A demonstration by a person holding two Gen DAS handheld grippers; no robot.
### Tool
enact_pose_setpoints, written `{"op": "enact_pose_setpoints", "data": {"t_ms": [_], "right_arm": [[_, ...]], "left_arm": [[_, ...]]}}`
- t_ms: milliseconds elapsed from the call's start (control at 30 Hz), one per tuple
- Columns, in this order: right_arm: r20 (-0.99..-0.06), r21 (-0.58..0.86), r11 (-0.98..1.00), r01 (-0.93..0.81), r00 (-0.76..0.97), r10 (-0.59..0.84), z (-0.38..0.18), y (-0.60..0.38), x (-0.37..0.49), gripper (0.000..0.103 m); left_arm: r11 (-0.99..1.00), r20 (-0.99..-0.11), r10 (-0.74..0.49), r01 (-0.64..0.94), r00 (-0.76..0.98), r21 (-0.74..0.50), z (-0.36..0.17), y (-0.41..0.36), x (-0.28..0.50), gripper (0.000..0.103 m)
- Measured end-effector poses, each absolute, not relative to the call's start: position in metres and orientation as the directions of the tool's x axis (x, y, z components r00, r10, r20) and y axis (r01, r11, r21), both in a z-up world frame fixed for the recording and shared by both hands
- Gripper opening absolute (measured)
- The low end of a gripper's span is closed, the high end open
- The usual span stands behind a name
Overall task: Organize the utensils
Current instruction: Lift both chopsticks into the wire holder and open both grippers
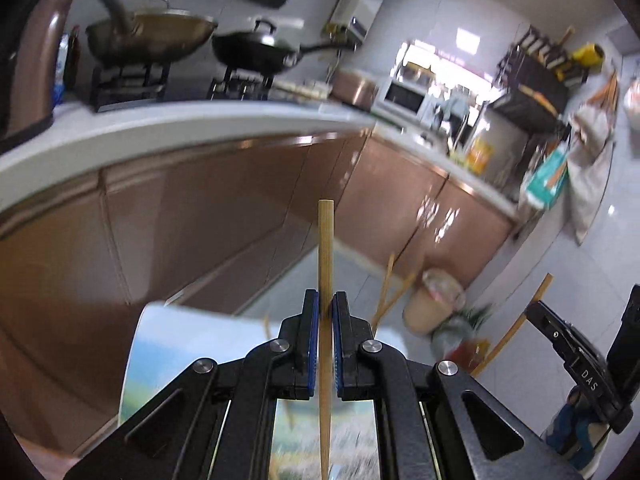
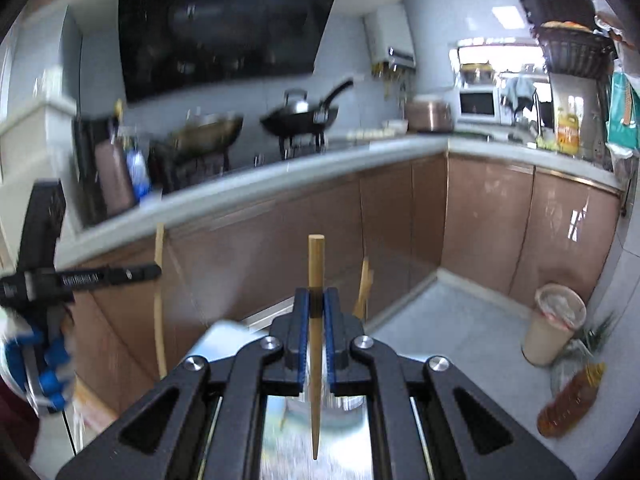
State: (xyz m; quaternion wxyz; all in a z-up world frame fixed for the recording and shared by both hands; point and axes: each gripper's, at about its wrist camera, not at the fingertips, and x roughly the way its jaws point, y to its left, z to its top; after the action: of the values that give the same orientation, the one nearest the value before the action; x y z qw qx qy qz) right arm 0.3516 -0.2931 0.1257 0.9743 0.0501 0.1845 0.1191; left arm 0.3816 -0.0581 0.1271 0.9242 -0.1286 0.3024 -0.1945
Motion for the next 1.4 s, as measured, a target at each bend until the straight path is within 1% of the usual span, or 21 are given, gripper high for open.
{"op": "enact_pose_setpoints", "data": {"t_ms": [67,200,333,467,600,700,867,1000,1267,1400], "right_arm": [[-0.312,0.163,0.964,-0.211,0.916,0.254,0.129,-0.299,0.369,0.006],[-0.272,0.195,0.958,-0.212,0.926,0.261,0.121,-0.309,0.397,0.006],[-0.266,0.216,0.951,-0.219,0.924,0.273,0.098,-0.315,0.420,0.006],[-0.265,0.227,0.948,-0.224,0.922,0.281,0.072,-0.316,0.435,0.006],[-0.264,0.198,0.960,-0.197,0.933,0.246,0.048,-0.314,0.443,0.006],[-0.263,0.201,0.961,-0.190,0.935,0.239,0.031,-0.316,0.446,0.006],[-0.268,0.231,0.954,-0.189,0.931,0.249,0.006,-0.320,0.447,0.006],[-0.281,0.229,0.953,-0.196,0.924,0.258,-0.009,-0.319,0.443,0.007],[-0.316,0.260,0.945,-0.198,0.907,0.277,-0.034,-0.319,0.439,0.008],[-0.304,0.273,0.945,-0.181,0.916,0.263,-0.032,-0.324,0.431,0.008]], "left_arm": [[0.885,-0.476,-0.441,0.281,0.761,-0.371,0.131,-0.062,0.397,0.006],[0.873,-0.418,-0.450,0.292,0.789,-0.391,0.130,-0.076,0.422,0.006],[0.889,-0.374,-0.416,0.284,0.829,-0.359,0.115,-0.094,0.437,0.006],[0.885,-0.343,-0.414,0.285,0.843,-0.367,0.090,-0.107,0.449,0.006],[0.906,-0.320,-0.373,0.268,0.871,-0.328,0.064,-0.124,0.454,0.006],[0.924,-0.323,-0.340,0.249,0.883,-0.292,0.043,-0.133,0.457,0.006],[0.924,-0.364,-0.332,0.222,0.870,-0.312,0.013,-0.132,0.464,0.006],[0.934,-0.389,-0.309,0.199,0.868,-0.298,-0.004,-0.130,0.462,0.006],[0.932,-0.416,-0.310,0.186,0.855,-0.312,-0.015,-0.124,0.453,0.006],[0.929,-0.413,-0.305,0.174,0.858,-0.326,-0.014,-0.117,0.448,0.006]]}}
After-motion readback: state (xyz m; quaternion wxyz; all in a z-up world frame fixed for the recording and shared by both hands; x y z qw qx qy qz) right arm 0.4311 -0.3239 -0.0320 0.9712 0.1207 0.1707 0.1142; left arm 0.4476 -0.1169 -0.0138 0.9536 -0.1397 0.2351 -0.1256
